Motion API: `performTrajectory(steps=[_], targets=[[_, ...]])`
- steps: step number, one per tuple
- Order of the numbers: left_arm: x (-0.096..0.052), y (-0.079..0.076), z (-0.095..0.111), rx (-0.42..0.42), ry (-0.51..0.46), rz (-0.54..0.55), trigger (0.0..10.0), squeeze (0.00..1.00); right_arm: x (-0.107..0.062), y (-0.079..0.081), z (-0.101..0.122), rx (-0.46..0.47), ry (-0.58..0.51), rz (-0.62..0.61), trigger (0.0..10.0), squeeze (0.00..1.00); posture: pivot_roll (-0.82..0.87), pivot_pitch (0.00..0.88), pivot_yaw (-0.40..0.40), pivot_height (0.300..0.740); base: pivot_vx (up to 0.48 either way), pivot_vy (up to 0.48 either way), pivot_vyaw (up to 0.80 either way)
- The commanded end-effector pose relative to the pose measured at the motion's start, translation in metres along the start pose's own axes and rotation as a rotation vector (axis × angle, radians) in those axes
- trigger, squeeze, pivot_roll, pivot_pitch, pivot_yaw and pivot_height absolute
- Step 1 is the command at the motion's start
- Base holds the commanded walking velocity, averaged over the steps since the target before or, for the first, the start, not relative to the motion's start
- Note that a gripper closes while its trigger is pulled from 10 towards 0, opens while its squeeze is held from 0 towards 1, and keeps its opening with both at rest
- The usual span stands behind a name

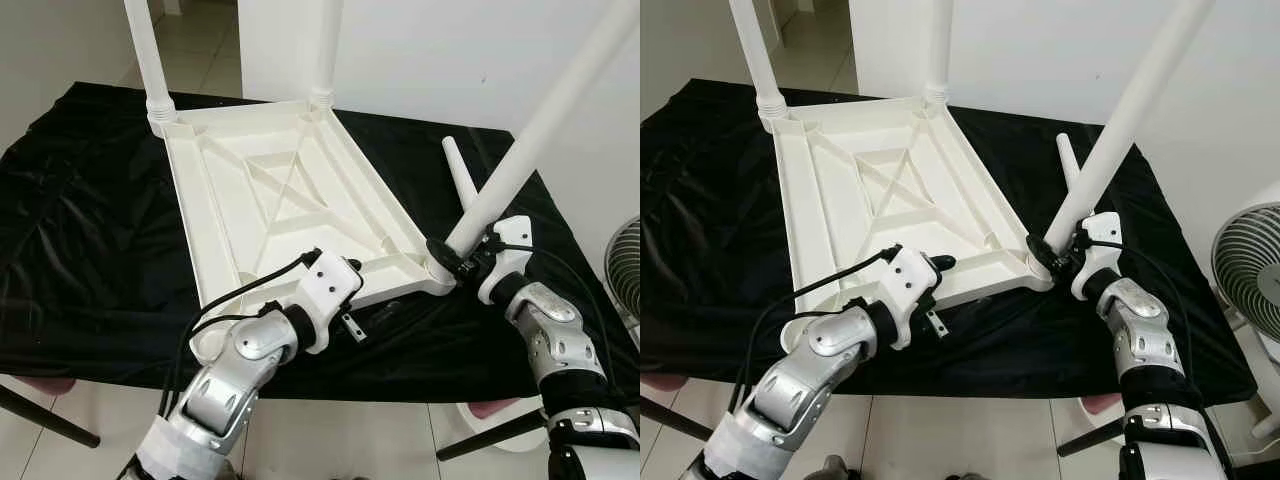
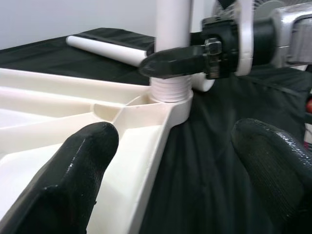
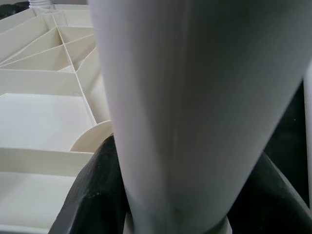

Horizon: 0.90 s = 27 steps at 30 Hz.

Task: Building children table

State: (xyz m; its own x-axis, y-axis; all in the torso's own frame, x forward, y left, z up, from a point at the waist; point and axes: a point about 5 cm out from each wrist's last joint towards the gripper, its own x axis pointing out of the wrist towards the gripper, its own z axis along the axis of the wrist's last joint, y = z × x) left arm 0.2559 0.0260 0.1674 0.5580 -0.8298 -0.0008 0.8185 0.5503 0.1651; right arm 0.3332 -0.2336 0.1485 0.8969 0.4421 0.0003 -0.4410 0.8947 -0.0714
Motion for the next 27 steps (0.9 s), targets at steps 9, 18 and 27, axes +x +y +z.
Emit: performTrajectory(steps=[9, 18, 27], targets=[[0.005, -0.003, -0.004, -0.004, 0.026, -0.007, 10.0, 0.00, 0.006, 0.017, -0.010, 0.078, 0.012, -0.033, 0.0, 0.00, 0.10, 0.078, -0.061, 0.740, 0.000, 0.000, 0.00], [0.008, -0.002, -0.006, -0.033, 0.026, -0.002, 10.0, 0.00, 0.018, 0.050, -0.019, 0.198, -0.019, -0.245, 0.0, 0.00, 0.09, 0.079, -0.071, 0.740, 0.000, 0.000, 0.00], [0.009, 0.001, -0.008, -0.043, 0.032, 0.012, 10.0, 0.00, 0.024, 0.075, -0.021, 0.213, 0.004, -0.532, 0.0, 0.00, 0.09, 0.067, -0.064, 0.740, 0.000, 0.000, 0.00]])
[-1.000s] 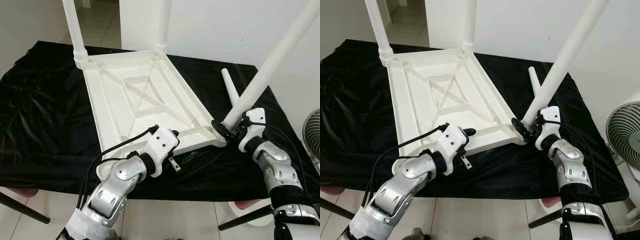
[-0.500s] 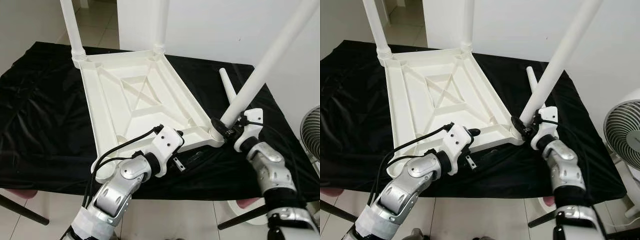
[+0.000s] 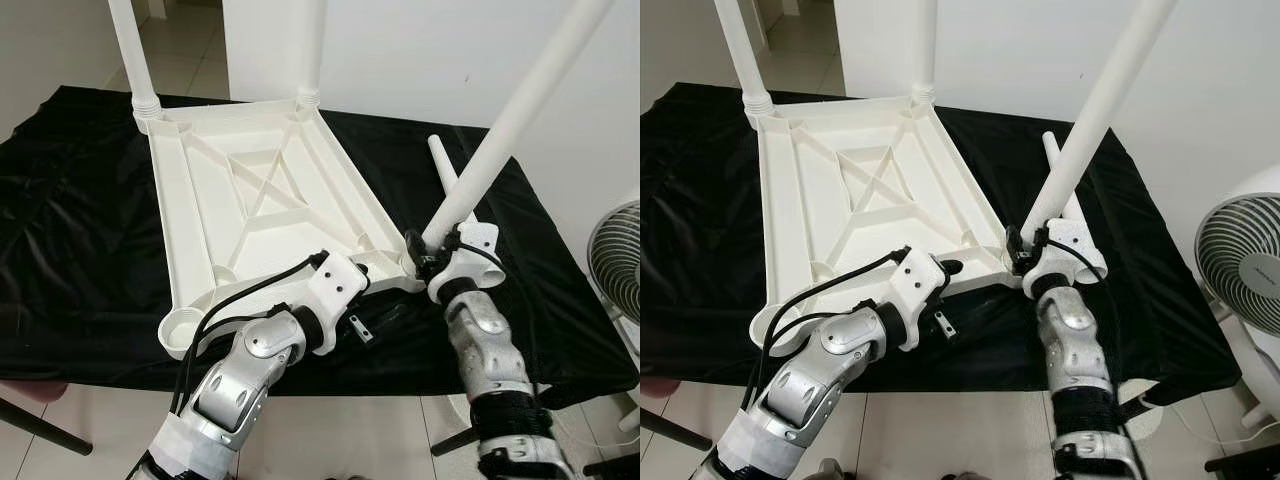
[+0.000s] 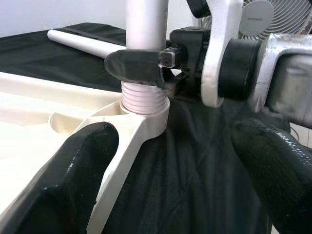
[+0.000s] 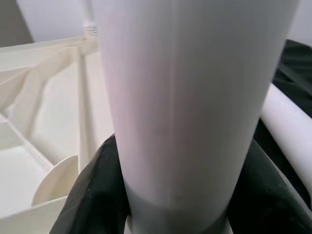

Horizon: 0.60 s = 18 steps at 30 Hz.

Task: Building children table

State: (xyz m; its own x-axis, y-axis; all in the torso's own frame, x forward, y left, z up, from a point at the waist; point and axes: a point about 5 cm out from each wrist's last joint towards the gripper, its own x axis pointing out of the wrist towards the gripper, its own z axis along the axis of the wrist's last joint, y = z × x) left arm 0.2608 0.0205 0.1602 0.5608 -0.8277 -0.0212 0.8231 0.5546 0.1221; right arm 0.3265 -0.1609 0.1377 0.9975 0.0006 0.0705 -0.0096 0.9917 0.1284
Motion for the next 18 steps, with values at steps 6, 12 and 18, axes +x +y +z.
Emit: performTrajectory(steps=[6, 12, 18], targets=[[0.004, 0.008, 0.002, -0.006, 0.000, 0.045, 10.0, 0.00, -0.009, 0.011, -0.018, 0.008, 0.101, -0.254, 0.0, 0.00, 0.09, 0.056, -0.057, 0.740, 0.000, 0.000, 0.00], [0.005, 0.010, 0.004, -0.008, -0.007, 0.055, 10.0, 0.00, -0.008, 0.013, -0.017, -0.006, 0.111, -0.234, 0.0, 0.00, 0.09, 0.052, -0.058, 0.740, 0.000, 0.000, 0.00], [0.005, 0.012, 0.004, -0.006, -0.009, 0.066, 10.0, 0.00, -0.007, 0.016, -0.016, -0.010, 0.112, -0.205, 10.0, 0.00, 0.10, 0.044, -0.062, 0.740, 0.000, 0.000, 0.00]])
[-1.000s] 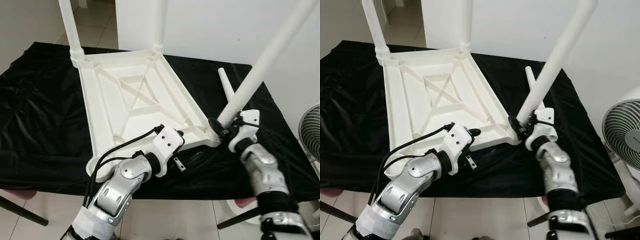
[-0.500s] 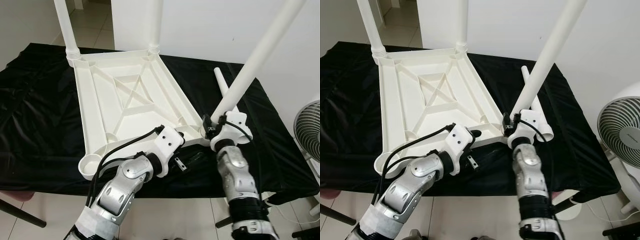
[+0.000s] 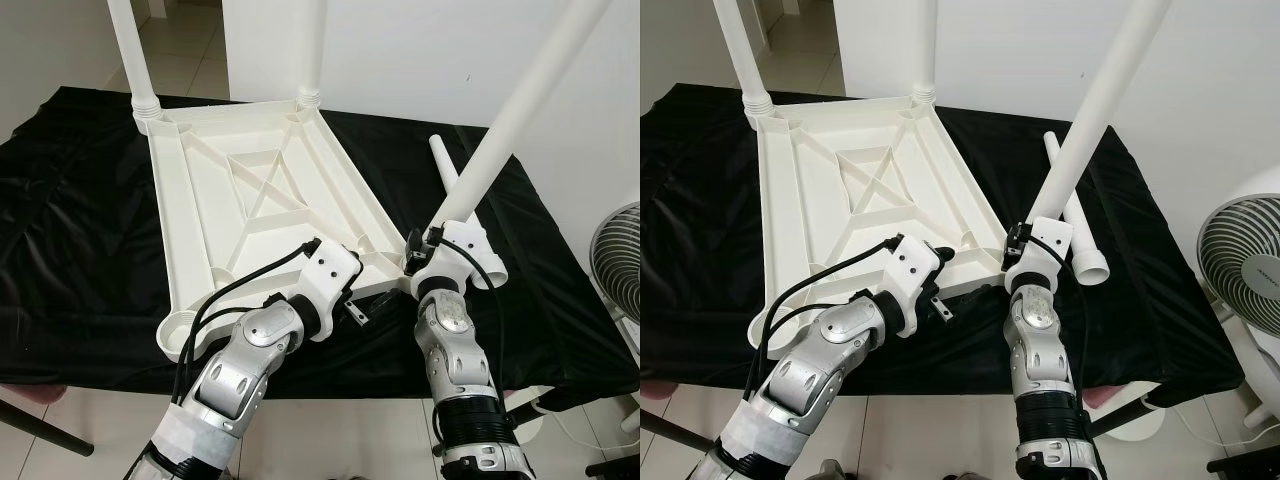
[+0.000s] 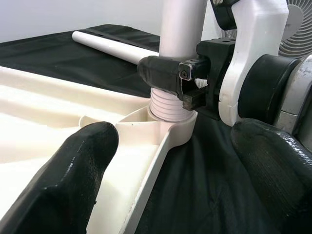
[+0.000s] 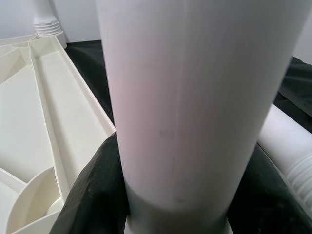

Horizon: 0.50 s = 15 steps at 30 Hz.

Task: Building children table

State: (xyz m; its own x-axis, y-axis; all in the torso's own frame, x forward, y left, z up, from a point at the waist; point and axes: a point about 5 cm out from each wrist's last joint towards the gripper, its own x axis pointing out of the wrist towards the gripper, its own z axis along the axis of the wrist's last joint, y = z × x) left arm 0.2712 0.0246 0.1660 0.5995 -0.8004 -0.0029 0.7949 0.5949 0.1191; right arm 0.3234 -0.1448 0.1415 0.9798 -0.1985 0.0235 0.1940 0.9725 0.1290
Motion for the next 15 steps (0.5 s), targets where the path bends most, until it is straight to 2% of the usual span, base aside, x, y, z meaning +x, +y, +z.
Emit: performTrajectory(steps=[1, 2, 7, 8, 15], targets=[[0.002, 0.001, 0.000, -0.002, 0.003, 0.018, 10.0, 0.00, -0.004, 0.000, -0.017, -0.014, 0.084, 0.005, 10.0, 0.44, 0.10, 0.042, -0.063, 0.740, 0.000, 0.000, 0.00], [0.002, 0.001, 0.000, -0.002, 0.002, 0.020, 10.0, 0.00, -0.004, 0.000, -0.016, 0.000, 0.077, 0.026, 10.0, 1.00, 0.10, 0.041, -0.064, 0.740, 0.000, 0.000, 0.00], [0.002, 0.001, 0.001, 0.010, -0.001, 0.017, 10.0, 0.00, -0.003, -0.002, -0.013, -0.004, 0.059, 0.103, 10.0, 1.00, 0.10, 0.038, -0.066, 0.740, 0.000, 0.000, 0.00], [0.002, -0.001, 0.000, 0.018, 0.001, 0.009, 10.0, 0.00, -0.001, -0.009, -0.010, -0.029, 0.044, 0.168, 10.0, 1.00, 0.10, 0.039, -0.068, 0.740, 0.000, 0.000, 0.00], [0.001, -0.001, -0.001, 0.018, 0.008, 0.004, 10.0, 0.00, 0.003, -0.018, -0.005, -0.065, 0.027, 0.277, 10.0, 1.00, 0.10, 0.041, -0.069, 0.740, 0.000, 0.000, 0.00]])
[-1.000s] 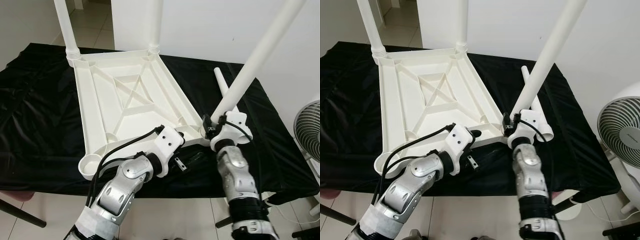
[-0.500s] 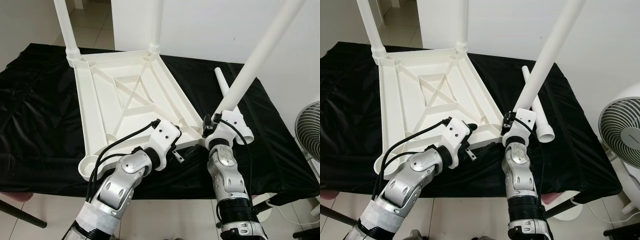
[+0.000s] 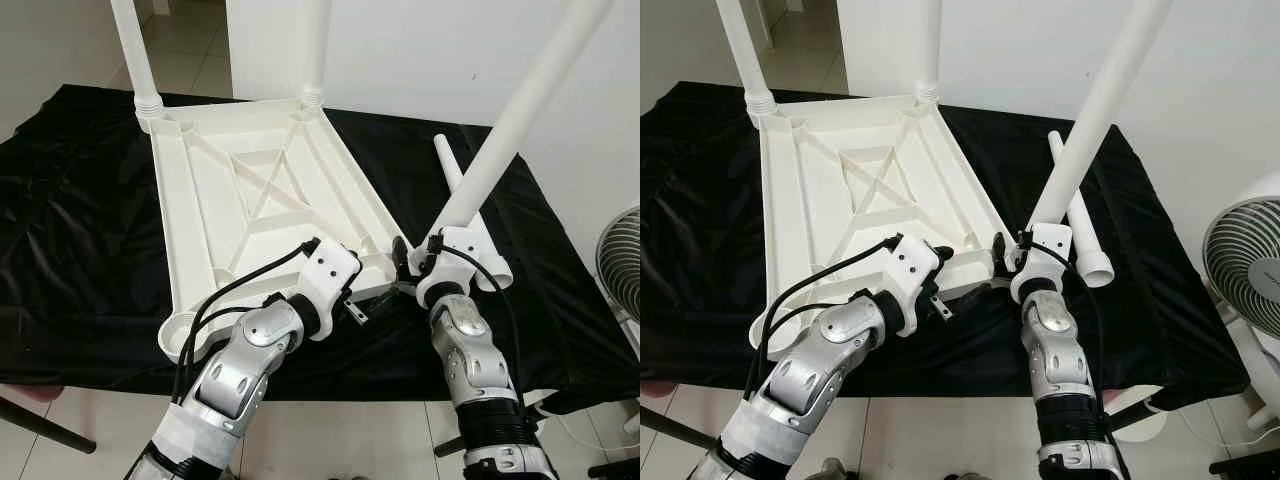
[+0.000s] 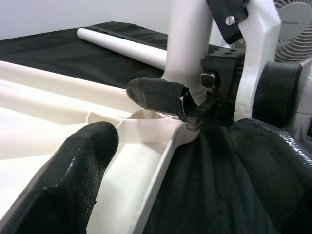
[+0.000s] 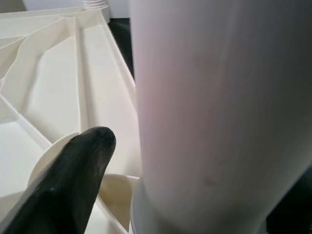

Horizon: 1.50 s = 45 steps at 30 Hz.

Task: Building children table

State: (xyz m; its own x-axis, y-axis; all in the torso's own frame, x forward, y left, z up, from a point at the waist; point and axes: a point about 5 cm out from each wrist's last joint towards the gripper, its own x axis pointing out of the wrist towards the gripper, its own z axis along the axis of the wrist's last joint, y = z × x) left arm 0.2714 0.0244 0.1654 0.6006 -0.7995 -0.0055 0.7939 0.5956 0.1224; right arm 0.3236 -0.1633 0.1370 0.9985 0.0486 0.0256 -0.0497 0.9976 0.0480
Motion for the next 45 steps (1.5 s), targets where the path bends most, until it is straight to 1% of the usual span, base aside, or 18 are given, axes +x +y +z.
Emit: performTrajectory(steps=[1, 3, 4, 6, 7, 8, 9, 10, 11, 17, 20, 21, 22, 28, 33, 40, 43, 45], targets=[[0.001, -0.001, 0.000, 0.014, 0.006, 0.003, 10.0, 0.00, 0.000, 0.000, -0.003, 0.010, 0.005, 0.030, 10.0, 1.00, 0.10, 0.041, -0.069, 0.740, 0.000, 0.000, 0.00], [0.001, 0.000, 0.000, 0.016, 0.007, 0.008, 10.0, 0.00, 0.001, -0.007, 0.001, -0.035, -0.013, 0.114, 10.0, 1.00, 0.11, 0.044, -0.072, 0.740, 0.000, 0.000, 0.00], [0.001, 0.000, 0.000, 0.016, 0.007, 0.008, 10.0, 0.00, 0.001, -0.007, 0.001, -0.035, -0.013, 0.114, 10.0, 1.00, 0.11, 0.044, -0.072, 0.740, 0.000, 0.000, 0.00], [0.000, 0.000, -0.001, 0.015, 0.010, 0.010, 10.0, 0.00, 0.002, -0.013, 0.005, -0.090, -0.032, 0.211, 10.0, 1.00, 0.12, 0.047, -0.073, 0.740, 0.000, 0.000, 0.00], [0.000, 0.000, -0.001, 0.015, 0.010, 0.010, 10.0, 0.00, 0.002, -0.013, 0.005, -0.090, -0.032, 0.211, 10.0, 1.00, 0.12, 0.047, -0.073, 0.740, 0.000, 0.000, 0.00], [-0.001, 0.001, -0.001, 0.015, 0.010, 0.011, 10.0, 0.00, 0.002, -0.013, 0.007, -0.097, -0.038, 0.249, 10.0, 0.57, 0.12, 0.048, -0.072, 0.740, 0.000, 0.000, 0.00], [-0.001, 0.001, -0.001, 0.014, 0.012, 0.011, 10.0, 0.00, 0.002, -0.014, 0.008, -0.101, -0.040, 0.295, 10.0, 0.00, 0.12, 0.048, -0.071, 0.740, 0.000, 0.000, 0.00], [-0.002, 0.001, -0.001, 0.014, 0.012, 0.011, 10.0, 0.00, 0.003, -0.014, 0.009, -0.112, -0.042, 0.339, 10.0, 0.00, 0.12, 0.051, -0.068, 0.740, 0.000, 0.000, 0.00], [-0.002, 0.001, -0.001, 0.014, 0.012, 0.011, 10.0, 0.00, 0.003, -0.014, 0.009, -0.112, -0.042, 0.339, 10.0, 0.00, 0.12, 0.051, -0.068, 0.740, 0.000, 0.000, 0.00], [-0.002, 0.001, -0.001, 0.011, 0.015, 0.009, 10.0, 0.00, 0.006, -0.017, 0.011, -0.158, -0.033, 0.463, 10.0, 0.00, 0.12, 0.063, -0.061, 0.740, 0.000, 0.000, 0.00], [-0.002, 0.001, -0.001, 0.011, 0.015, 0.008, 10.0, 0.00, 0.007, -0.019, 0.011, -0.169, -0.029, 0.474, 10.0, 0.00, 0.12, 0.064, -0.060, 0.740, 0.000, 0.000, 0.00], [-0.002, 0.001, -0.001, 0.011, 0.015, 0.009, 10.0, 0.00, 0.009, -0.022, 0.011, -0.183, -0.025, 0.486, 4.4, 0.00, 0.12, 0.069, -0.059, 0.740, 0.000, 0.000, 0.00], [-0.002, 0.001, 0.000, 0.010, 0.015, 0.010, 10.0, 0.00, 0.010, -0.026, 0.010, -0.191, -0.016, 0.482, 0.0, 0.00, 0.12, 0.069, -0.059, 0.740, 0.000, 0.000, 0.00], [-0.002, 0.002, 0.000, 0.008, 0.016, 0.014, 10.0, 0.00, 0.011, -0.033, 0.010, -0.194, -0.010, 0.461, 0.0, 0.00, 0.12, 0.073, -0.060, 0.740, 0.000, 0.000, 0.00], [-0.002, 0.002, 0.000, 0.006, 0.015, 0.017, 10.0, 0.00, 0.011, -0.034, 0.009, -0.178, -0.011, 0.454, 0.0, 0.00, 0.12, 0.074, -0.061, 0.740, 0.000, 0.000, 0.00], [-0.001, 0.003, 0.001, 0.006, 0.009, 0.020, 10.0, 0.00, 0.007, -0.026, 0.000, -0.128, 0.003, 0.348, 0.0, 0.00, 0.12, 0.076, -0.065, 0.740, 0.000, 0.000, 0.00], [-0.001, 0.003, 0.002, 0.003, 0.007, 0.021, 10.0, 0.00, 0.005, -0.023, -0.006, -0.096, 0.022, 0.222, 0.0, 0.00, 0.11, 0.077, -0.062, 0.740, 0.000, 0.000, 0.00], [-0.001, 0.003, 0.002, 0.003, 0.007, 0.021, 10.0, 0.00, 0.005, -0.023, -0.006, -0.096, 0.022, 0.222, 0.0, 0.00, 0.11, 0.077, -0.062, 0.740, 0.000, 0.000, 0.00]])
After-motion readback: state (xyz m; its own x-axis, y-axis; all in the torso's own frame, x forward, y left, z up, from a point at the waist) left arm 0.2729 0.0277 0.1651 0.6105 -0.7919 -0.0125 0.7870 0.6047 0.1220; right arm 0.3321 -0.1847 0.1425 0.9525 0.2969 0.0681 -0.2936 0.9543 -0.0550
